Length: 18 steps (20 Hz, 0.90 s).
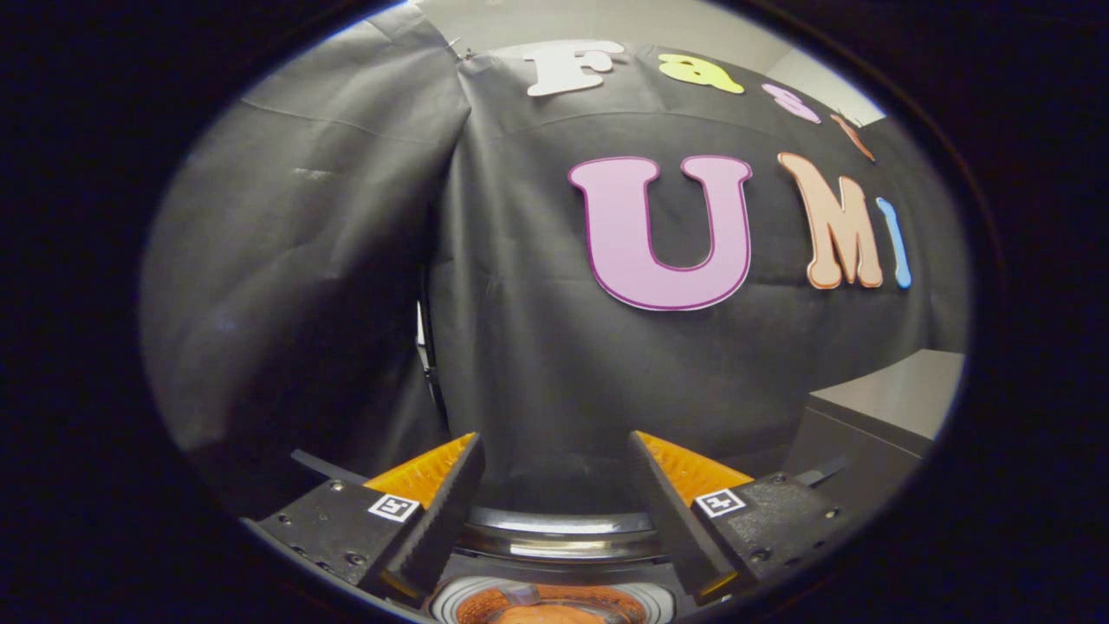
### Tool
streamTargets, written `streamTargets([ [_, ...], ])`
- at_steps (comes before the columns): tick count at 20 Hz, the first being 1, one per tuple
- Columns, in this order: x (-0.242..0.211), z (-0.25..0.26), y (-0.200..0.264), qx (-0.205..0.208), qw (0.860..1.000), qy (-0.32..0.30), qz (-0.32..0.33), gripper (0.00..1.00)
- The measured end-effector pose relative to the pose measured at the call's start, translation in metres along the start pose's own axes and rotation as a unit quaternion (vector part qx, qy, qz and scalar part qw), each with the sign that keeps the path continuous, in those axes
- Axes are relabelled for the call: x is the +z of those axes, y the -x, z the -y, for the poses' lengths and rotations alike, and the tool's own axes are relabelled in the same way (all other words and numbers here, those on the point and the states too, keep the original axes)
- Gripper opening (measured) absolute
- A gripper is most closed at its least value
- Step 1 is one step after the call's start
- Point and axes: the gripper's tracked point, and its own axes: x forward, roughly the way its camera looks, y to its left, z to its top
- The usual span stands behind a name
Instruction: Put the clothes into the washing machine and then close the washing machine lid.
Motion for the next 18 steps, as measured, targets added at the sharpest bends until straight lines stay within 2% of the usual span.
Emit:
streamTargets([
  [14, -0.004, 0.001, 0.007, -0.006, 1.000, -0.002, -0.002, 0.99],
  [16, -0.012, 0.000, 0.008, -0.011, 1.000, -0.006, -0.019, 1.00],
  [18, -0.032, 0.000, 0.024, -0.017, 0.997, -0.012, -0.071, 0.99],
])
